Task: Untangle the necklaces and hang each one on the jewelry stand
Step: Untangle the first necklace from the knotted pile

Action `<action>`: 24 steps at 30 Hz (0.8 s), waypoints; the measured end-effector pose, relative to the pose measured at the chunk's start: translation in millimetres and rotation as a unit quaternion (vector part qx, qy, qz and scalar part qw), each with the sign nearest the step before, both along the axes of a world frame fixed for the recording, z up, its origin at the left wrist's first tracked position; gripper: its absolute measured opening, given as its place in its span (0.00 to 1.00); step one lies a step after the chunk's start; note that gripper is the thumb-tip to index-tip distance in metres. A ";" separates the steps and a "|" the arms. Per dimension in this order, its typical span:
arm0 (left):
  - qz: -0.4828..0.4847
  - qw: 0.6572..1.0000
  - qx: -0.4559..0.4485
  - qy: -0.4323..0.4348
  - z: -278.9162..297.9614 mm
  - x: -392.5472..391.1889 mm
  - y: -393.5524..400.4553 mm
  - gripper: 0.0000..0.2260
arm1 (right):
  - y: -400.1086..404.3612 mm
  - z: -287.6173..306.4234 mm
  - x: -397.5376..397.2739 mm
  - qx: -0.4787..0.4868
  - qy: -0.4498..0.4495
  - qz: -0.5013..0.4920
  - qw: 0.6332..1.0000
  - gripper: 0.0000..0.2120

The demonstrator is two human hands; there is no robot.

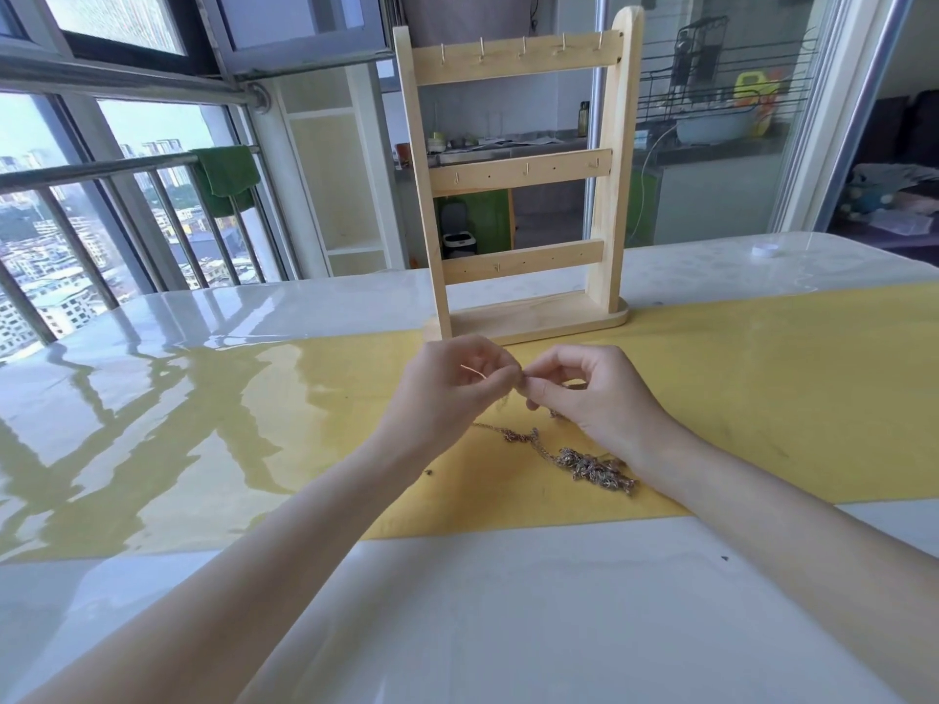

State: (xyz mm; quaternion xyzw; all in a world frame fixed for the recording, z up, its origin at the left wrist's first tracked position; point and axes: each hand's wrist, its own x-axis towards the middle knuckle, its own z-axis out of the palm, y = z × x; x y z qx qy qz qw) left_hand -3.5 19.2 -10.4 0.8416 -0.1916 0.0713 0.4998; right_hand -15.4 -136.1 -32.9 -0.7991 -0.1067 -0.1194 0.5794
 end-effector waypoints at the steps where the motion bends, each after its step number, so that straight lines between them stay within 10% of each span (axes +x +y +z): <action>1: -0.001 1.000 0.002 0.000 0.1 -0.7 -0.8 0.08 | 0.1 -0.3 -0.1 -0.006 -0.006 0.000 1.000 0.04; 12: -0.006 0.996 -0.059 0.073 -3.7 3.1 0.7 0.06 | 2.5 -0.7 -2.9 -0.093 -0.053 -0.016 0.994 0.05; 24: -0.077 0.991 -0.102 0.029 -5.3 5.3 0.7 0.08 | -1.8 9.9 -4.0 0.111 0.056 0.012 0.992 0.01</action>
